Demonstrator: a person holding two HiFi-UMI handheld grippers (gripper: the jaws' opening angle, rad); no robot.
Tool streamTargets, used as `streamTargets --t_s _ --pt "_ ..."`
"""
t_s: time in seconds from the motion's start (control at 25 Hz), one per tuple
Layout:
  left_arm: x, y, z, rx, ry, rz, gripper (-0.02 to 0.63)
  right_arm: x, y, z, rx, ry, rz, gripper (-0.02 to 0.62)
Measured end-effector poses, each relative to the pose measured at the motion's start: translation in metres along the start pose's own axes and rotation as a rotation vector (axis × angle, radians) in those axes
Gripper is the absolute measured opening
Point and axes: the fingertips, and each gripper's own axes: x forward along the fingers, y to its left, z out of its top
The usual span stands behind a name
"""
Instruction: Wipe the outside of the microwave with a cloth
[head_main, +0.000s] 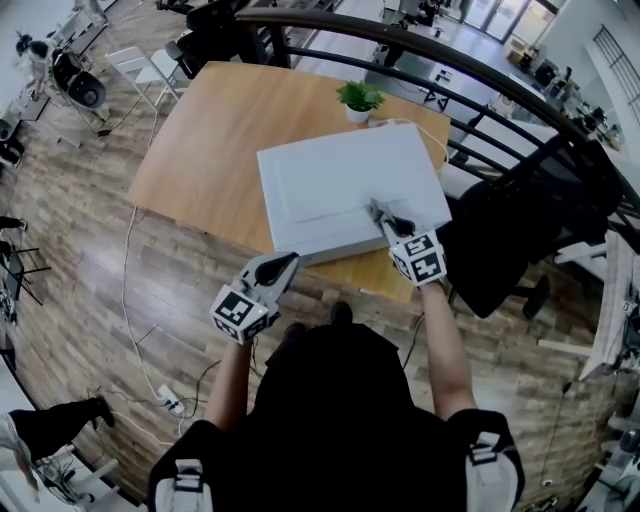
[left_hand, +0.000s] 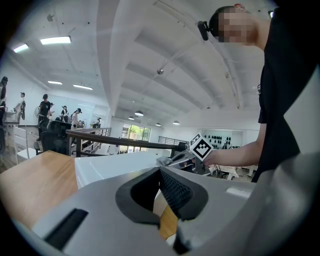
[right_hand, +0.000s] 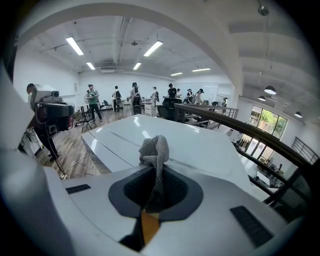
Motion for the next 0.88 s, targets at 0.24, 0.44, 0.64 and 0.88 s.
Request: streamTargets --t_s 0.24,0.44,0.64,0.88 --pt "0.015 -0.007 0.002 -0.013 0.017 0.015 0.002 -0.017 -0.053 -0.018 0.05 0.025 -0.064 0.02" --pt "0.024 -0.011 0.0 -0.012 -0.007 0.028 0.002 -0.027 -0.091 -0.031 0.071 0.023 -0.114 0.02" --pt "0.034 -0.017 0.003 -0.004 0.013 0.034 0.002 -0.035 -0.114 -0.038 0.096 0.024 -0.134 0.02" --pt "0.049 -0.024 0.007 0.015 0.017 0.044 0.002 -0.039 -0.144 -0.043 0.118 0.021 -0.154 0.019"
